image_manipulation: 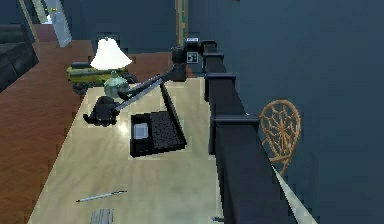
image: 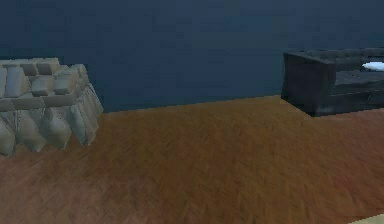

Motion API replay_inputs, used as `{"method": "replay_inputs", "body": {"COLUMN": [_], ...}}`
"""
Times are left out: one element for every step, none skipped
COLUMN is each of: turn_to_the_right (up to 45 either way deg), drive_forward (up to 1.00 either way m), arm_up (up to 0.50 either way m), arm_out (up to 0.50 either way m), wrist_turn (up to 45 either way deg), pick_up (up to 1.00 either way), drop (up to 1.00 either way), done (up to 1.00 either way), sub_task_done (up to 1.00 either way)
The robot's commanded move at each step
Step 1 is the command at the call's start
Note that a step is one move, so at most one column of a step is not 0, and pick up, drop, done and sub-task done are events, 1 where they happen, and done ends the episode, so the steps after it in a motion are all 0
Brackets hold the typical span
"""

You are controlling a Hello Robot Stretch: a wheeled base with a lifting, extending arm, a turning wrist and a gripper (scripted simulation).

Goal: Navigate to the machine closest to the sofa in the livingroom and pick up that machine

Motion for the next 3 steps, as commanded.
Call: {"method": "replay_inputs", "body": {"turn_to_the_right": [0.0, 0.0, 0.0], "drive_forward": [0.00, 0.00, 0.00], "arm_up": [0.00, 0.00, -0.28], "arm_out": [0.00, 0.00, 0.00], "wrist_turn": [45.0, 39.0, 0.0], "pick_up": [0.00, 0.00, 0.00], "drop": [0.00, 0.00, 0.00], "done": [0.00, 0.00, 0.00], "sub_task_done": [0.00, 0.00, 0.00]}}
